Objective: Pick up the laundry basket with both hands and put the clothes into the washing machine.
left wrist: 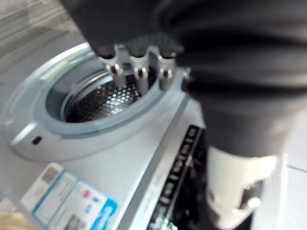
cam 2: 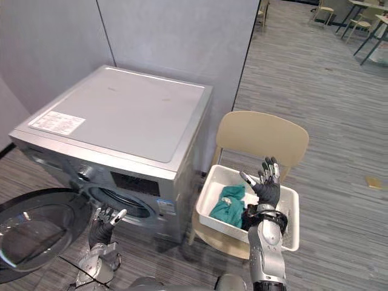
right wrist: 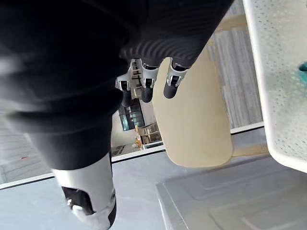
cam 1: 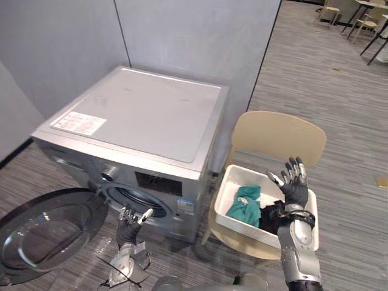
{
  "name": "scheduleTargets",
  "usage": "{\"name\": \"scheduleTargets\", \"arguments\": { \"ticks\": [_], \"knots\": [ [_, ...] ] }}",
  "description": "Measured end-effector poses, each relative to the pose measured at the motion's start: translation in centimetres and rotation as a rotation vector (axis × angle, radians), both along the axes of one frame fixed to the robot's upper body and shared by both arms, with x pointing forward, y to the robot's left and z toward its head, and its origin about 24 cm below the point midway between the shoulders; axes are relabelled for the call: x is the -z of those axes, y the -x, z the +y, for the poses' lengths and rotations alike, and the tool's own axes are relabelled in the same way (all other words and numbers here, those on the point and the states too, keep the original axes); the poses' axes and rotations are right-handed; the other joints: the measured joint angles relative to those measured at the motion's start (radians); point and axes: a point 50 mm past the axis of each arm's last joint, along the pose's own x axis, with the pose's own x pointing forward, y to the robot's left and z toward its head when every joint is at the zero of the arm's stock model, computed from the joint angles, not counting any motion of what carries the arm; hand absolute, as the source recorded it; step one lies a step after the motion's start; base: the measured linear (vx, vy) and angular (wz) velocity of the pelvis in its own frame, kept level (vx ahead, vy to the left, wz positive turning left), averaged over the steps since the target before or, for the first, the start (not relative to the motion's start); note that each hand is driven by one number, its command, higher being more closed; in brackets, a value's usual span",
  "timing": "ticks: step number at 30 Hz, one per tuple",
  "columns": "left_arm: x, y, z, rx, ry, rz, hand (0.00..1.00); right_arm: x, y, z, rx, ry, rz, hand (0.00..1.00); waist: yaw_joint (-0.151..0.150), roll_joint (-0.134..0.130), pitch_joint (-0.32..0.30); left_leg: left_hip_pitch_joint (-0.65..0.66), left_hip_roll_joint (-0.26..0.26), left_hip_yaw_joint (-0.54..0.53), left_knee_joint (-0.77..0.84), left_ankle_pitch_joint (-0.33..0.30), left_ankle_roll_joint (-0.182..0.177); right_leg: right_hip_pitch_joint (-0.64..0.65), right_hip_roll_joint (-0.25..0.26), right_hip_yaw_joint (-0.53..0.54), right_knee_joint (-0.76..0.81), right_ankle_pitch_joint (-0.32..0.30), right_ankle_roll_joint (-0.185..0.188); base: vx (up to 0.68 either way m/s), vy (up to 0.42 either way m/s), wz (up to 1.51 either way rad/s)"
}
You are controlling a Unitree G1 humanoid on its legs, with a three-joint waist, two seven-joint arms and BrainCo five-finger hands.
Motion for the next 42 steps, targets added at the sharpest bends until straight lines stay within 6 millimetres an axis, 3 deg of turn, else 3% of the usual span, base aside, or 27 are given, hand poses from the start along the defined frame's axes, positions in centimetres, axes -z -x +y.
{"name": "scheduleTargets", "arguments": {
  "ticks": [1, 4, 6, 11, 13, 14, 16, 20, 24, 32, 34, 39, 42],
  "knots": [
    [0.1, -0.1, 0.2, 0.005, -0.008, 0.005, 0.0, 0.0, 0.1, -0.3, 0.0, 0.018, 0.006, 0.0, -0.001, -0.023, 0.007, 0.005, -0.01, -0.012, 0.0, -0.007, -0.013, 0.004, -0.011, 0.001, -0.006, 0.056, 0.025, 0.15, -0.327, 0.56],
    [1.2, 0.4, -1.1, 0.001, 0.053, 0.044, 0.0, -0.2, 0.5, -2.4, -0.016, 0.16, 0.042, 0.0, 0.002, 0.027, 0.005, 0.0, 0.053, -0.077, -0.016, 0.004, -0.041, 0.048, 0.055, -0.07, -0.061, 0.074, 0.002, 0.2, -0.286, 0.34],
    [1.5, 0.8, -2.0, 0.009, 0.089, 0.047, 0.0, -0.7, 0.4, -3.8, -0.076, 0.264, 0.054, 0.0, 0.0, 0.069, 0.011, -0.02, 0.081, -0.11, -0.044, 0.036, -0.091, 0.046, 0.088, -0.113, -0.098, 0.087, -0.017, 0.22, -0.162, 0.21],
    [1.4, 1.0, -1.3, 0.024, 0.088, 0.031, 0.0, 0.2, 0.7, -5.1, -0.19, 0.399, 0.165, 0.0, 0.0, 0.053, 0.022, -0.02, 0.075, -0.123, -0.056, 0.05, -0.094, 0.094, 0.093, -0.149, -0.16, 0.091, -0.014, 0.17, -0.025, 0.19],
    [1.4, 1.0, -1.1, 0.041, 0.077, 0.03, 0.0, 0.5, 0.4, -4.9, -0.242, 0.454, 0.193, 0.0, 0.0, 0.045, 0.026, -0.023, 0.065, -0.122, -0.057, 0.054, -0.088, 0.1, 0.088, -0.153, -0.178, 0.097, -0.005, 0.08, 0.032, 0.06],
    [1.3, 1.0, -0.7, 0.061, 0.059, 0.031, 0.0, 1.0, -0.1, -4.1, -0.332, 0.532, 0.231, 0.0, 0.001, 0.024, 0.038, -0.034, 0.054, -0.119, -0.057, 0.062, -0.078, 0.101, 0.082, -0.156, -0.205, 0.117, 0.001, 0.05, 0.054, 0.04],
    [1.3, 1.1, -0.2, 0.08, 0.039, 0.038, 0.0, 1.9, -0.7, -2.8, -0.452, 0.609, 0.277, 0.0, 0.002, 0.009, 0.048, -0.049, 0.041, -0.116, -0.056, 0.07, -0.068, 0.103, 0.077, -0.159, -0.244, 0.146, 0.003, 0.03, 0.076, -0.02],
    [1.1, 0.9, 0.3, 0.122, 0.006, 0.036, 0.0, 4.5, -0.5, -0.1, -0.682, 0.748, 0.382, 0.0, 0.006, 0.016, 0.066, -0.048, 0.018, -0.106, -0.036, 0.07, -0.068, 0.139, 0.061, -0.167, -0.299, 0.188, 0.004, 0.02, 0.096, 0.04],
    [0.9, 0.8, 0.8, 0.14, -0.019, 0.035, 0.0, 6.6, -0.1, 1.1, -0.803, 0.862, 0.467, 0.0, 0.007, 0.021, 0.109, -0.051, 0.009, -0.106, -0.03, 0.07, -0.068, 0.139, 0.052, -0.167, -0.299, 0.189, 0.003, -0.01, 0.044, 0.02],
    [0.5, 0.5, 0.5, 0.158, -0.022, 0.017, 0.0, 9.2, 0.8, -0.5, -0.816, 0.98, 0.632, 0.0, 0.007, 0.033, 0.156, -0.073, 0.011, -0.106, -0.03, 0.071, -0.067, 0.118, 0.052, -0.164, -0.295, 0.189, 0.003, -0.05, 0.01, 0.0],
    [0.3, 0.4, 0.4, 0.159, -0.025, 0.007, 0.0, 9.4, 0.4, -0.9, -0.79, 1.013, 0.66, 0.0, 0.007, 0.032, 0.168, -0.077, 0.008, -0.106, -0.029, 0.081, -0.051, 0.114, 0.048, -0.163, -0.291, 0.189, 0.003, -0.09, 0.004, 0.03],
    [0.0, 0.1, 0.4, 0.161, -0.028, -0.011, 0.0, 8.6, -1.5, -2.2, -0.654, 1.039, 0.666, 0.0, 0.029, 0.042, 0.206, -0.108, 0.01, -0.107, -0.029, 0.099, -0.056, 0.076, 0.049, -0.158, -0.273, 0.189, 0.003, -0.11, -0.012, 0.0],
    [0.0, 0.1, 0.3, 0.157, -0.029, -0.009, 0.0, 7.1, -3.1, -2.4, -0.575, 1.053, 0.611, 0.0, 0.032, 0.046, 0.22, -0.136, 0.013, -0.107, -0.037, 0.107, -0.053, 0.03, 0.048, -0.152, -0.243, 0.191, -0.001, -0.13, -0.013, 0.0]
  ]
}}
